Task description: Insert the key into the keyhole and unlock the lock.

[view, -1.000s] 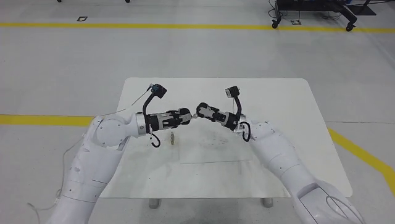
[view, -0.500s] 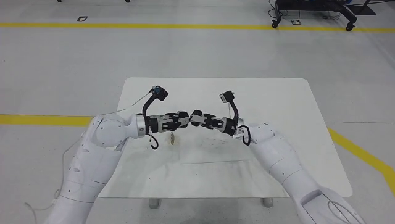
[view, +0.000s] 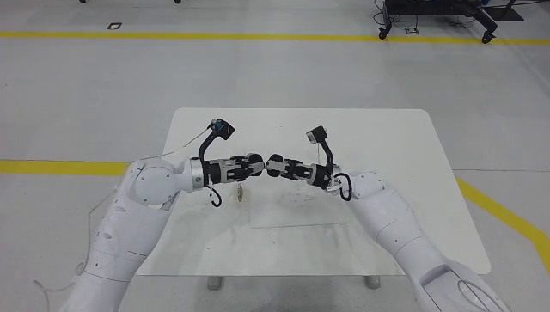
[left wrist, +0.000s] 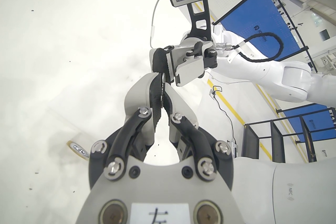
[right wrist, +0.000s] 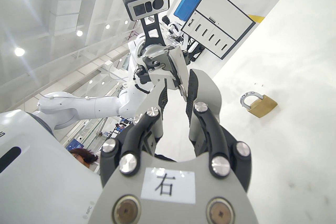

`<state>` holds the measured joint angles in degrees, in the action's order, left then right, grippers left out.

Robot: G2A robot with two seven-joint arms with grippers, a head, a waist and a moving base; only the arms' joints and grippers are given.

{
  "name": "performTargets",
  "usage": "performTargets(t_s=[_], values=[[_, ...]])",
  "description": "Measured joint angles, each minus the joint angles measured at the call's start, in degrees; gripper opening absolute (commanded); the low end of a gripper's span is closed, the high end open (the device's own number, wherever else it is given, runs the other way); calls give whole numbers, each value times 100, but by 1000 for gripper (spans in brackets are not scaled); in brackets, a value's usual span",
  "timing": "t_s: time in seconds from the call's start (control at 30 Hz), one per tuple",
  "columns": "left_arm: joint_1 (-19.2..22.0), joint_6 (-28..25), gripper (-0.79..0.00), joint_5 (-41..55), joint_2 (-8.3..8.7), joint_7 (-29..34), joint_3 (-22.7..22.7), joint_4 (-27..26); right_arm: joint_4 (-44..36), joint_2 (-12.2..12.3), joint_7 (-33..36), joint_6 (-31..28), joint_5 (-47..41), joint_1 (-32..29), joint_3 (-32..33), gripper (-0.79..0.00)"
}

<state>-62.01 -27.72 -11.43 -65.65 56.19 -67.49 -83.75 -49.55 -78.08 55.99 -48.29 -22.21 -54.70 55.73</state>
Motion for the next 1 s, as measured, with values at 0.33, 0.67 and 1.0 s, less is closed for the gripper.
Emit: performTargets(t_s=[0.33,0.67,1.0], values=[[42,7,-785,71,37,-67,38,27,-63,38,137,137,-160,3,-76,-785],[85,66,-785,209,71,-173,30,117,-10,61,100,101,-144,36,-114,-785],[-313,208,-249,-521,277,-353,-620,-409,60,131,-572,-266,273,15,116,-785]])
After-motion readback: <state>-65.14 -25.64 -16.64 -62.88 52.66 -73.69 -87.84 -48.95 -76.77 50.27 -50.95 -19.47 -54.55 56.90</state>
